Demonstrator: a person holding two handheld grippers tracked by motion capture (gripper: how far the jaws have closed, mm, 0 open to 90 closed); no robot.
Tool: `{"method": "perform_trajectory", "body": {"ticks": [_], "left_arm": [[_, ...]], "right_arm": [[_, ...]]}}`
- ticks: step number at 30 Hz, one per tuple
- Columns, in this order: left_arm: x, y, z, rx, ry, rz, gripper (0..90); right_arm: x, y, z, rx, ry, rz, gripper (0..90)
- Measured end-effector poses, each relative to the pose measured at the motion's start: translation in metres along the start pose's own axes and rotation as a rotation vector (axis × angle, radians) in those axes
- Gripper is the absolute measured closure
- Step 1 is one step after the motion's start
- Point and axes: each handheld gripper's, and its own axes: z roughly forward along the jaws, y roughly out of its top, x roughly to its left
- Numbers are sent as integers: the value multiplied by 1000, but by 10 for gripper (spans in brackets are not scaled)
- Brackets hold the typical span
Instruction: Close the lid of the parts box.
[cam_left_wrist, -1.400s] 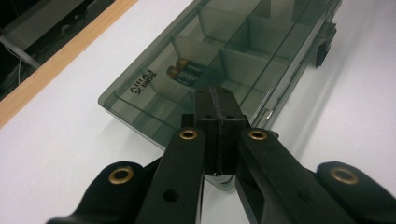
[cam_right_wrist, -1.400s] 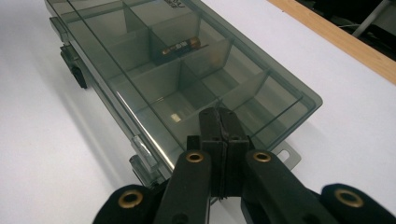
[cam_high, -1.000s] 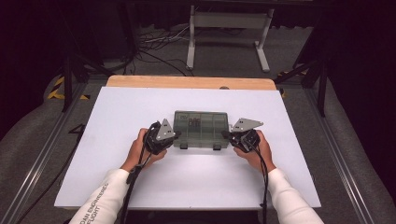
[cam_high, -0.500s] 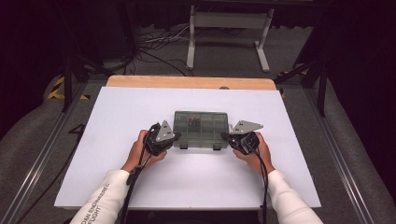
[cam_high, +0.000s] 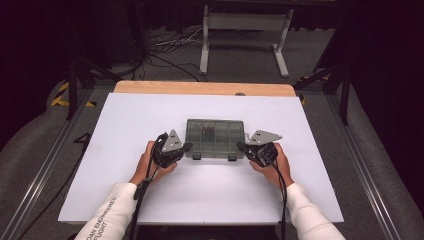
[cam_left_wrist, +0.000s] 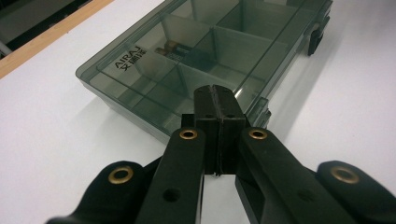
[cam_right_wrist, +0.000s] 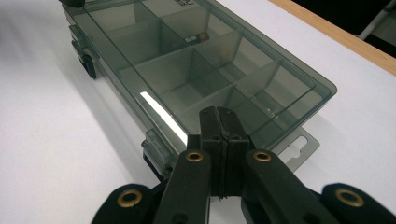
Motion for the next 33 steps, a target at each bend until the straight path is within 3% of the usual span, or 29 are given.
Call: {"method": "perform_trajectory", "body": {"ticks": [7, 23, 33], "left_arm": [[1, -1, 0, -12, 4, -1, 894], [3, 2, -14, -135, 4, 0, 829], [2, 3, -14, -149, 7, 5, 646]], "right_arm": [[0, -1, -1, -8, -4, 5, 900], [-1, -3, -2, -75, -17, 21, 875], [0, -2, -2, -103, -25, 20, 742]]}}
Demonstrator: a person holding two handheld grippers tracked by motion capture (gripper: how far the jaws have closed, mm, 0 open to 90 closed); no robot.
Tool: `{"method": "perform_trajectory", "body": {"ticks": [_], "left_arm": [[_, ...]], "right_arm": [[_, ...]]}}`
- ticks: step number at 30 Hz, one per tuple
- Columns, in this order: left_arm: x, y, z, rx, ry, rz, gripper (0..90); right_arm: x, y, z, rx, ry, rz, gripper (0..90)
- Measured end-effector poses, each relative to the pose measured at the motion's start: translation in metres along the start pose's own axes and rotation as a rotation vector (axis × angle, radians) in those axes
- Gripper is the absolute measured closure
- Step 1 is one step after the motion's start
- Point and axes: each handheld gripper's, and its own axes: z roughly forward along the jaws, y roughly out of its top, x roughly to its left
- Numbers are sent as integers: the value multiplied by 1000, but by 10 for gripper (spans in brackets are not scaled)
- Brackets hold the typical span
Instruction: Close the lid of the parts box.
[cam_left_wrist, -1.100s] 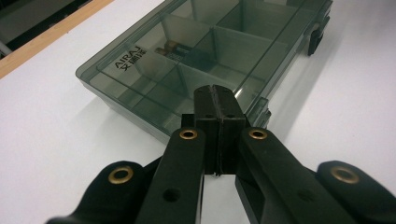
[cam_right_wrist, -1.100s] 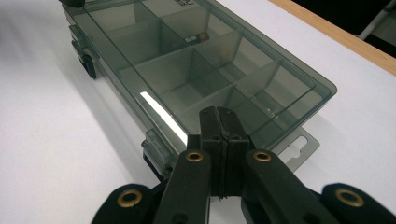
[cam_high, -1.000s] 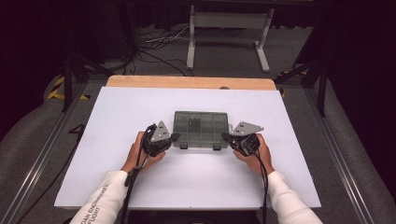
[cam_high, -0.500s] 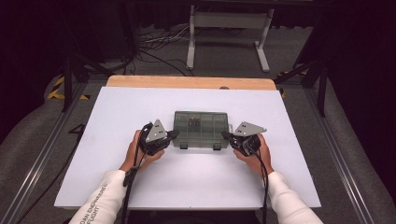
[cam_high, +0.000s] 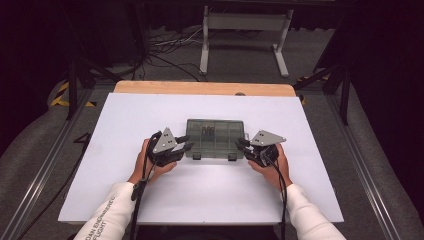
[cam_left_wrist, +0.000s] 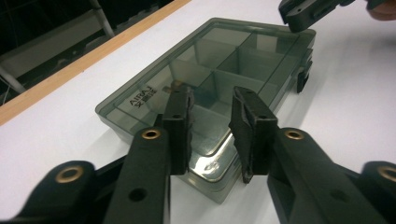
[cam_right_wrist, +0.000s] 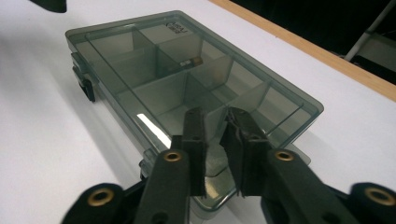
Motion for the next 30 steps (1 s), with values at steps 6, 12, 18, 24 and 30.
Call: {"method": "perform_trajectory", "body": {"ticks": [6, 12, 18, 24, 30], "left_arm": [[0, -2, 2, 2, -3, -6, 504], [1, -5, 4, 18, 25, 8, 354], [1, -6, 5, 24, 47, 6, 223], [2, -8, 8, 35, 45, -6, 89], [3, -8, 8, 38, 54, -3, 28]], "right_arm": [[2, -1, 3, -1, 0, 4, 587], [4, -2, 6, -11, -14, 3, 457], [4, -2, 8, -5, -56, 5, 280], [3, -4, 12, -4, -71, 19, 158], [5, -3, 14, 4, -70, 21, 88]]}}
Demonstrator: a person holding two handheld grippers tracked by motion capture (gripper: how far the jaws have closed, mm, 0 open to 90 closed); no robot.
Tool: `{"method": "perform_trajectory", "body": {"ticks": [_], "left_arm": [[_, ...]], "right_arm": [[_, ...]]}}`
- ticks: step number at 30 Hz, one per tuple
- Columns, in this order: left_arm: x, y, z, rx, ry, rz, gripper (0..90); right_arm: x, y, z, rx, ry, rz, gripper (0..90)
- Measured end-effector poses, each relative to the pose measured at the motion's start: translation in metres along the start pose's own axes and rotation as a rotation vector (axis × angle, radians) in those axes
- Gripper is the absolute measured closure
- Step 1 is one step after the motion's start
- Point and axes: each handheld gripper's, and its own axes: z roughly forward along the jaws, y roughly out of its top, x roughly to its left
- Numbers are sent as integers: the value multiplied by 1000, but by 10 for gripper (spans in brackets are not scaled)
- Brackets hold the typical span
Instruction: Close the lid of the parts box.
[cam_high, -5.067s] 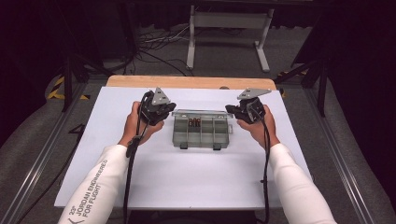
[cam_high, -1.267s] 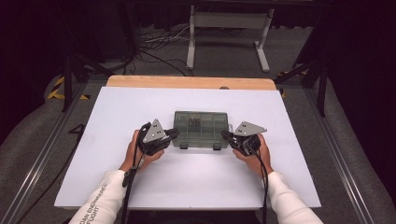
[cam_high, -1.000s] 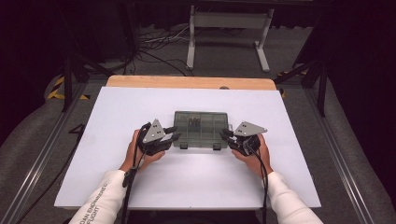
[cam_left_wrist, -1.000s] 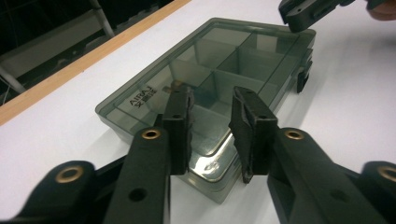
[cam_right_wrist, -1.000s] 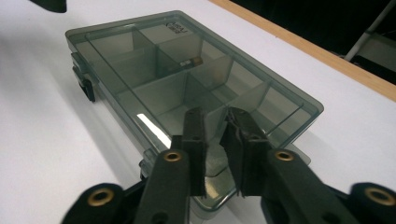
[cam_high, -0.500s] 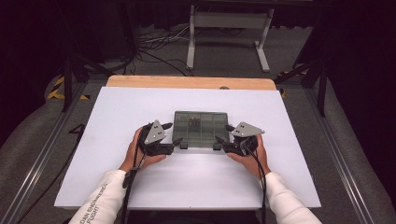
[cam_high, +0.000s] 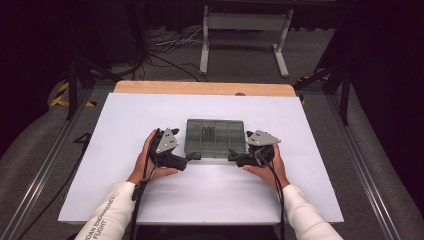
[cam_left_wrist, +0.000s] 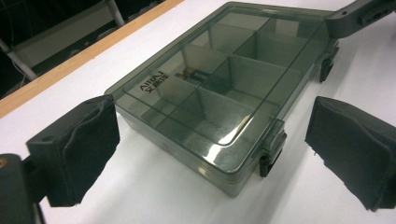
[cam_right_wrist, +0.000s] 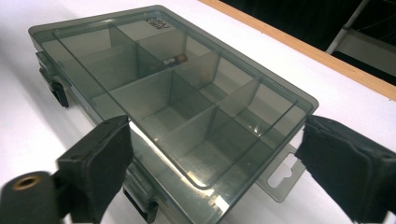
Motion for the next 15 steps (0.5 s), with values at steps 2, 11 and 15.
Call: {"method": "perform_trajectory", "body": {"ticks": [2, 11, 15], "left_arm": [[0, 0, -1, -6, -2, 0, 26], [-3, 5, -12, -44, 18, 48, 34], [-4, 7, -16, -57, 19, 48, 34]], "right_arm": [[1, 0, 0, -4, 14, 7, 73], [0, 3, -6, -9, 11, 6, 79], [0, 5, -11, -22, 0, 2, 82]]}}
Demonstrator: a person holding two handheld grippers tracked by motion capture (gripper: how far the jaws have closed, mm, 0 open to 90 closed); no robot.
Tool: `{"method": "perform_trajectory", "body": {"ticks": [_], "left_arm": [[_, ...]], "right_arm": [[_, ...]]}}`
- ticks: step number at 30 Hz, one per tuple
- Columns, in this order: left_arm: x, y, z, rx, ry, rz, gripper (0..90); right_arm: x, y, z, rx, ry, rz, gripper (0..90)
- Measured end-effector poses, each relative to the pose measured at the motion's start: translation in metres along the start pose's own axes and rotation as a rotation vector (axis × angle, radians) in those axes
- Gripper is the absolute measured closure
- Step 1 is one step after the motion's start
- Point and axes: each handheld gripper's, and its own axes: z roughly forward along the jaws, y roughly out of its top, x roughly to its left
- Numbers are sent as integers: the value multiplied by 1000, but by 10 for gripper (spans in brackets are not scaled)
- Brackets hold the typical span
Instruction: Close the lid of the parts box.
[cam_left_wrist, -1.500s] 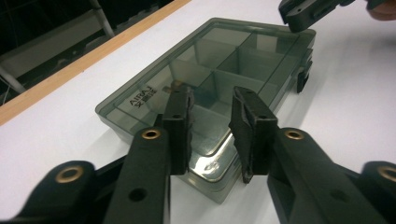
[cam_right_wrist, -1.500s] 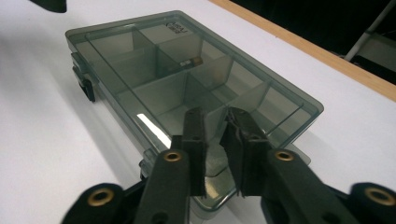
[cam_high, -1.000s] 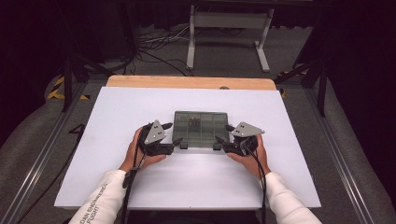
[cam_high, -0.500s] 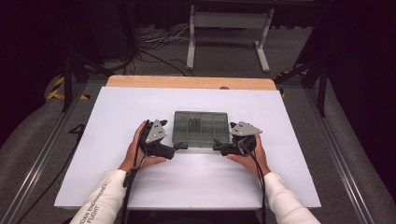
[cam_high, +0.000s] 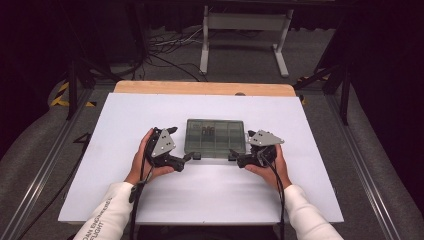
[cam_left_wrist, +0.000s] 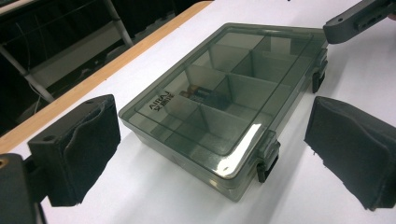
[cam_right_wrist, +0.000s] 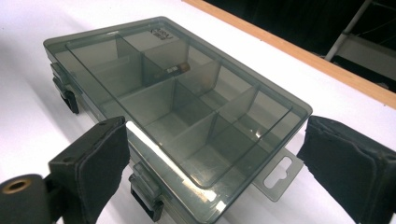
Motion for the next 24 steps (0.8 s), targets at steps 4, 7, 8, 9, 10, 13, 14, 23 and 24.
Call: {"method": "perform_trajectory", "body": {"ticks": [4, 7, 8, 9, 10, 13, 14, 23, 24], "left_arm": [[-1, 1, -5, -10, -2, 4, 32], [0, 1, -9, -13, -1, 10, 32], [0, 1, -11, -14, -5, 13, 32], [0, 1, -12, -21, -7, 12, 32], [0, 2, -13, -22, -3, 18, 32], [0, 1, -18, -30, -4, 13, 32], [0, 1, -19, -30, 0, 19, 32], [1, -4, -34, -38, 13, 24, 34], [1, -5, -36, -41, 16, 28, 33]], "right_arm": [[1, 1, -4, 0, -15, -10, 87], [2, 1, -6, 0, -15, -13, 87], [2, 1, -8, -3, -20, -16, 87], [2, 2, -10, -9, -22, -18, 87], [2, 2, -12, -14, -25, -23, 87], [4, 2, -16, -24, -35, -36, 88], [4, 2, -17, -23, -37, -35, 89], [4, -1, -26, -38, -59, -50, 96], [4, -2, -27, -43, -60, -52, 97]]}}
